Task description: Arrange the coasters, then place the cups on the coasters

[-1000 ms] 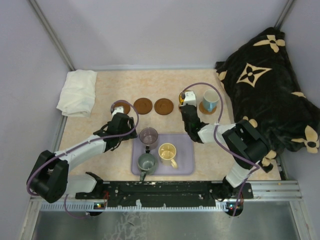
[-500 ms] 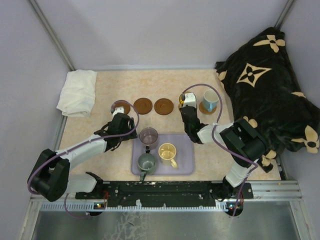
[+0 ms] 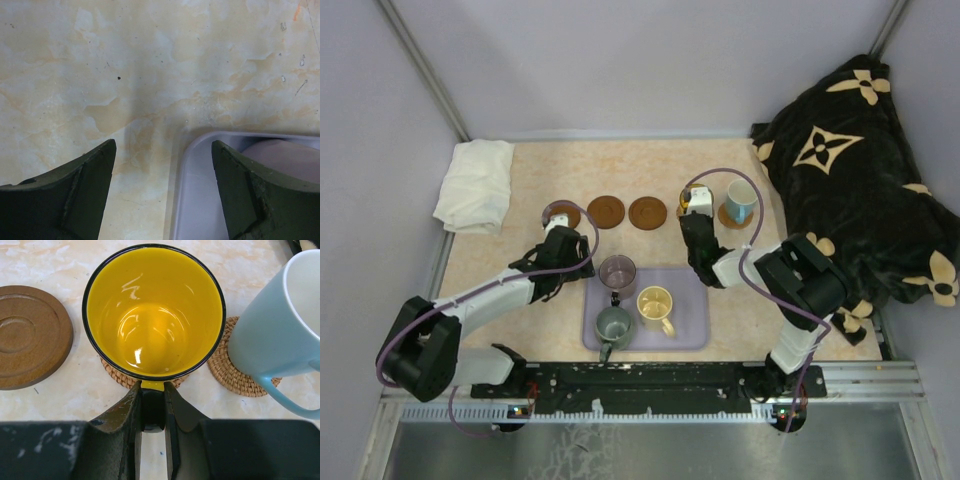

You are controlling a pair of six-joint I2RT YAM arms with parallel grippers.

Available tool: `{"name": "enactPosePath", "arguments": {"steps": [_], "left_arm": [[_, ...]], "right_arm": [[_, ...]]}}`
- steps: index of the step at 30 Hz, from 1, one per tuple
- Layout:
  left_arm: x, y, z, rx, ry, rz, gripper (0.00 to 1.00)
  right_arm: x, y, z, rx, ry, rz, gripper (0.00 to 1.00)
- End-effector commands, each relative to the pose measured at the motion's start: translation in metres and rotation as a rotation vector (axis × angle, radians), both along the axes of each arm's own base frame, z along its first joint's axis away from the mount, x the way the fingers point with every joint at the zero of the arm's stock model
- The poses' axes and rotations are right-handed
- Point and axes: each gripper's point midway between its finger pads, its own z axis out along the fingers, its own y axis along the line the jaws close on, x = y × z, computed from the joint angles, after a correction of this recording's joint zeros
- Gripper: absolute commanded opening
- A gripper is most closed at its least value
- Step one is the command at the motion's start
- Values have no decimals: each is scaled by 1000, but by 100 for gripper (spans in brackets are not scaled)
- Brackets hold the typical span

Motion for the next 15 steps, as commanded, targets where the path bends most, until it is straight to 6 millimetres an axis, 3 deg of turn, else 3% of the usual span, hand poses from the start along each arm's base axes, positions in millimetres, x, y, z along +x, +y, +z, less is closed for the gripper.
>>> {"name": "enactPosePath", "arguments": {"steps": [1, 6, 10, 15], "left_arm": [[2, 2, -3, 9, -1, 5, 83], [1, 3, -5, 8, 6, 5, 83], [1, 1, -5, 3, 7, 2, 83], [0, 1, -7, 1, 11, 0, 83]], "right_arm": [[19, 2, 35, 99, -133, -61, 0], [19, 1, 36, 110, -124, -73, 2], [18, 1, 40, 119, -127, -73, 19], [18, 2, 43, 118, -125, -65, 32]]}}
